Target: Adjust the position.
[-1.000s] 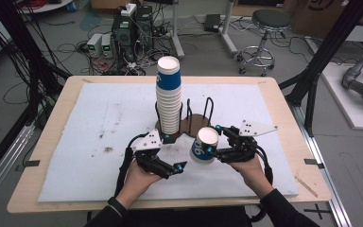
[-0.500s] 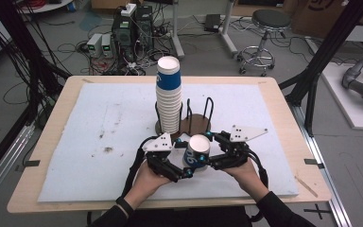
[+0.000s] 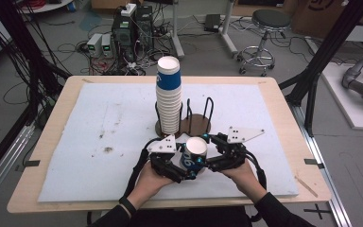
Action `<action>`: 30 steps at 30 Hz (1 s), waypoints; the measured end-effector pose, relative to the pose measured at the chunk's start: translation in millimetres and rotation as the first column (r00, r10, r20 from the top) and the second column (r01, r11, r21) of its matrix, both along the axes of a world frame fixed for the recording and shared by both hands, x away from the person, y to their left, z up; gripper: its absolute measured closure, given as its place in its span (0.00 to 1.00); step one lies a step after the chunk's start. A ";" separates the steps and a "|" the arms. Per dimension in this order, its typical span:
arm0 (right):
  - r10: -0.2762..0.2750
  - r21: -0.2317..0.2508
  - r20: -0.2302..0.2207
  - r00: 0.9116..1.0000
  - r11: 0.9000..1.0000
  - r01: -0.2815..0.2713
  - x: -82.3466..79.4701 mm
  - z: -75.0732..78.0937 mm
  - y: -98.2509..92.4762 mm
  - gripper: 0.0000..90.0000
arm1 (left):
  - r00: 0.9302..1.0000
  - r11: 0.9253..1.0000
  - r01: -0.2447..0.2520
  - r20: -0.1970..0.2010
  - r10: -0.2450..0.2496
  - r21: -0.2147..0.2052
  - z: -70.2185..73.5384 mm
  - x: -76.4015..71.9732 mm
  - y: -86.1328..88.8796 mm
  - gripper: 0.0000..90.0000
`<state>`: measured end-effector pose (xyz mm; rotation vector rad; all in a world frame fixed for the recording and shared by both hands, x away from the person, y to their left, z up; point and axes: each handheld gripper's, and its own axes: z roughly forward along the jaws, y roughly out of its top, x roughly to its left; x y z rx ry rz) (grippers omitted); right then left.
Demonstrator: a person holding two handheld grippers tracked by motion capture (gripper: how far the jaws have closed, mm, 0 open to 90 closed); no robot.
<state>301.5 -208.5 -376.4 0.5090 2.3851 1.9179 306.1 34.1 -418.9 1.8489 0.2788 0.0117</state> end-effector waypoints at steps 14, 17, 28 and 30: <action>0.022 -0.084 -0.006 1.000 0.996 -0.023 4.1 14.4 -9.9 0.24 | 1.000 0.990 0.013 0.019 -0.016 0.142 9.7 0.9 0.4 0.25; 0.049 -0.157 -0.009 0.999 0.986 -0.049 4.6 19.6 -9.4 0.24 | 0.999 0.977 0.012 0.030 -0.019 0.214 12.2 0.0 -3.2 0.26; 0.083 -0.278 -0.024 0.996 0.957 -0.086 6.2 11.1 -0.9 0.32 | 0.993 0.972 -0.018 0.117 -0.010 0.236 17.0 -4.4 -5.1 0.22; 0.073 -0.244 -0.024 0.997 0.967 -0.077 8.3 13.3 -5.3 0.32 | 0.991 0.986 -0.047 0.133 0.026 0.157 18.0 -5.8 -1.7 0.17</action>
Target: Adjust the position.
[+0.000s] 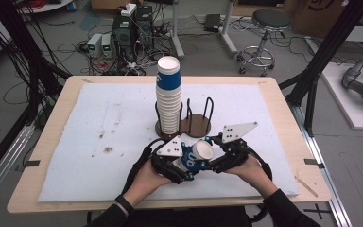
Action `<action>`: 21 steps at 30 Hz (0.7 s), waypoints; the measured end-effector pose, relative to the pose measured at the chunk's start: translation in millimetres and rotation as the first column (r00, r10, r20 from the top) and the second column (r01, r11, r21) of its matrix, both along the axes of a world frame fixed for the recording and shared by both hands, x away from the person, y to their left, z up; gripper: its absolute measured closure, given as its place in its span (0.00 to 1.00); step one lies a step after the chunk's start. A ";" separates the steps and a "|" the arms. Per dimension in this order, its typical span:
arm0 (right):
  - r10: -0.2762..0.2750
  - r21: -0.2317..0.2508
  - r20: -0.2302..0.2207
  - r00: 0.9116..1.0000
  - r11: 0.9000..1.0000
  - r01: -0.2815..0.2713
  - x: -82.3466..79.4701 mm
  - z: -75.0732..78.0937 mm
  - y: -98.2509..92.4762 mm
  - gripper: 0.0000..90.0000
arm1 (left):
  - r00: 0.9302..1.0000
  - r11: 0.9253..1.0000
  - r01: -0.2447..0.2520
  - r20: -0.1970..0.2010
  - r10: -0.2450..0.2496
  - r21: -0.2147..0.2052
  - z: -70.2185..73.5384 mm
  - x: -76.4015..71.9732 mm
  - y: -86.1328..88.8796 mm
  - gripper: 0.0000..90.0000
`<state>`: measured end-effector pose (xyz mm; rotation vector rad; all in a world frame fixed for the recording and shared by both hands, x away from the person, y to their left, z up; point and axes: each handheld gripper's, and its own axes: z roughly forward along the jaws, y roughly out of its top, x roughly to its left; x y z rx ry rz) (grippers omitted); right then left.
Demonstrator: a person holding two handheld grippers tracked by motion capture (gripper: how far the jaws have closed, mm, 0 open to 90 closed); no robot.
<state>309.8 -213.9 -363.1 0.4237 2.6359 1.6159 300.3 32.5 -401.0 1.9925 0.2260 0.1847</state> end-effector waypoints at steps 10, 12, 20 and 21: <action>-0.015 0.255 -0.059 0.998 0.967 0.030 3.8 2.0 -18.3 0.33 | 0.995 0.975 -0.004 -0.099 -0.019 -0.223 -4.8 7.0 11.1 0.08; -0.010 0.252 -0.048 0.999 0.968 0.021 1.8 2.1 -16.6 0.33 | 0.994 0.971 0.010 -0.103 -0.036 -0.237 -4.1 7.0 11.7 0.08; 0.007 0.240 -0.059 0.998 0.971 0.008 3.2 0.0 -15.7 0.32 | 0.994 0.978 0.042 -0.095 -0.062 -0.202 -0.2 8.1 16.4 0.22; 0.012 0.224 -0.058 0.998 0.975 0.001 3.2 0.5 -16.2 0.31 | 0.994 0.982 0.042 -0.095 -0.060 -0.185 0.6 8.5 16.7 0.22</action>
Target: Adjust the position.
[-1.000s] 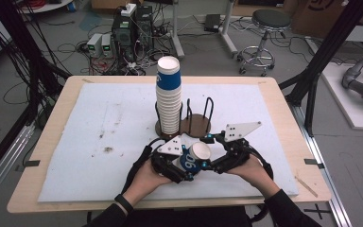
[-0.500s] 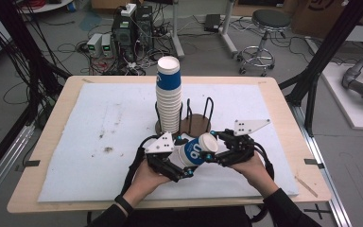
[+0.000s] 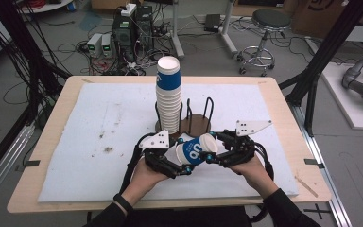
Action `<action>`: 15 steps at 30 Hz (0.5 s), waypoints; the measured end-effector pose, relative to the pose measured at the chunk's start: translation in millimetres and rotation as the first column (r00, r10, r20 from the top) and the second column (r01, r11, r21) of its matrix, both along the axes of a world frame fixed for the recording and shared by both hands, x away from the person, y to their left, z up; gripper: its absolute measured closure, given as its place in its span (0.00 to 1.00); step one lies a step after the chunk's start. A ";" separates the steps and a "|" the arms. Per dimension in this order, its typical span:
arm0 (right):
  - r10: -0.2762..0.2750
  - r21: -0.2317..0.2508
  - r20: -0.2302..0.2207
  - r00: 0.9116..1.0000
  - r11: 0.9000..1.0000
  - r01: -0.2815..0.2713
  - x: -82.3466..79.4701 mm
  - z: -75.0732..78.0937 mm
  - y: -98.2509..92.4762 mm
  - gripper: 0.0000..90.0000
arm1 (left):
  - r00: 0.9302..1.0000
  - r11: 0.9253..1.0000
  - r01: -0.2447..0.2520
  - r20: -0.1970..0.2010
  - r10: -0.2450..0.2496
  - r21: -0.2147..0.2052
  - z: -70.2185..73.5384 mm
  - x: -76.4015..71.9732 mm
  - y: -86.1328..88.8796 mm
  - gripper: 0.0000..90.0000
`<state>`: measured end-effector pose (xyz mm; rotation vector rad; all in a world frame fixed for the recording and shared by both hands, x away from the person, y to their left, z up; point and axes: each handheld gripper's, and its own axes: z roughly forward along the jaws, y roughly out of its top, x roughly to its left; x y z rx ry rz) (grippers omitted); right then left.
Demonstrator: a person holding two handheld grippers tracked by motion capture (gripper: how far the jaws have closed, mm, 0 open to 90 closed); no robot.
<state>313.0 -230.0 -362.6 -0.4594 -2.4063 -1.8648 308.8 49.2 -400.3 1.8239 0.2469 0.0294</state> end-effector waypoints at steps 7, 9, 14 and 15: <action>0.007 -0.146 0.064 0.998 0.989 0.002 -0.3 10.0 -4.2 0.24 | 0.999 0.991 0.014 0.035 -0.019 0.130 9.3 1.3 -0.6 0.23; 0.018 -0.196 0.089 0.996 0.981 0.000 -1.4 11.0 -2.2 0.24 | 0.998 0.984 0.014 0.051 -0.023 0.179 11.4 0.3 -2.9 0.23; 0.037 -0.281 0.094 0.995 0.960 -0.009 -2.9 7.3 4.9 0.30 | 0.996 0.970 0.001 0.083 -0.022 0.244 13.9 -2.3 -7.6 0.23; 0.048 -0.286 0.084 0.995 0.958 -0.022 -2.8 6.5 5.8 0.30 | 0.996 0.970 -0.004 0.088 -0.018 0.243 14.0 -2.5 -7.4 0.23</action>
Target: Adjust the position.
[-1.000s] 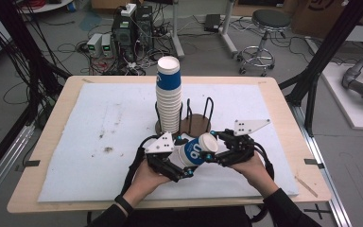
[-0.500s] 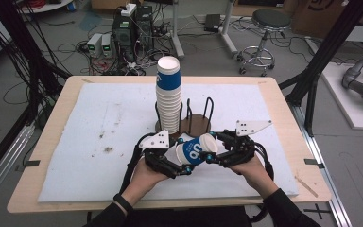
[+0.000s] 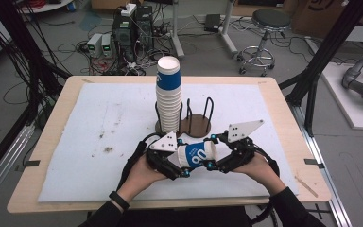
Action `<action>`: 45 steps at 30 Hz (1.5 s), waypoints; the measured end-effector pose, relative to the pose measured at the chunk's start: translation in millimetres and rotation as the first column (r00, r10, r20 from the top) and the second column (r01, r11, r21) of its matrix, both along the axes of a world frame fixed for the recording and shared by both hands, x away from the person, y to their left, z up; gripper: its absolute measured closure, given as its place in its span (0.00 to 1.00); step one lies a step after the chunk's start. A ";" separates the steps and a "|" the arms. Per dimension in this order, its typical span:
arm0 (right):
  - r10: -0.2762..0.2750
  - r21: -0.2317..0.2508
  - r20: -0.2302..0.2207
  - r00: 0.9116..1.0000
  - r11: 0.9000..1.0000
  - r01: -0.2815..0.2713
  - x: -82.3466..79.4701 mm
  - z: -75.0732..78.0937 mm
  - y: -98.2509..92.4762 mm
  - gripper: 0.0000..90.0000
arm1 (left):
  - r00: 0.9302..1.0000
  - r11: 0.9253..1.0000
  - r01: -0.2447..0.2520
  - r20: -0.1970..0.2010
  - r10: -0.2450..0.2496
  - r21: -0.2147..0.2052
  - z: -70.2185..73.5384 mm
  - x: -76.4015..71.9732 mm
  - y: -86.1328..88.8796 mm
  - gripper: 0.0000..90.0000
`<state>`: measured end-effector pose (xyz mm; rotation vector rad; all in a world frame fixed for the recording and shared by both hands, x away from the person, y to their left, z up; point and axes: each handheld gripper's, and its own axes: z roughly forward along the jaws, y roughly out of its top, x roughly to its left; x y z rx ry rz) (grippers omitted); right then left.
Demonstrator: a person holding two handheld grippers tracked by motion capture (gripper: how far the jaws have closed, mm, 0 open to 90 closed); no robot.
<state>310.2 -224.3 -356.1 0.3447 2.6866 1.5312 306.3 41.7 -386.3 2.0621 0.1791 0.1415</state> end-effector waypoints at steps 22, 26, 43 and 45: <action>0.081 0.238 -0.083 0.993 0.970 -0.060 10.0 -0.2 -15.6 0.33 | 0.990 0.940 0.025 -0.125 -0.071 -0.341 -4.0 5.4 13.4 0.14; 0.088 0.231 -0.079 0.993 0.971 -0.068 9.3 -0.7 -15.3 0.34 | 0.991 0.943 0.038 -0.111 -0.079 -0.332 -1.5 4.8 14.6 0.21; 0.022 0.120 -0.037 0.999 0.993 -0.018 6.9 1.5 -17.7 0.24 | 0.995 0.984 0.045 -0.078 -0.059 -0.172 7.2 4.7 11.6 0.23; 0.021 0.087 -0.013 1.000 0.996 -0.020 5.8 4.0 -17.8 0.24 | 0.995 0.989 0.047 -0.081 -0.059 -0.141 6.5 4.7 9.9 0.23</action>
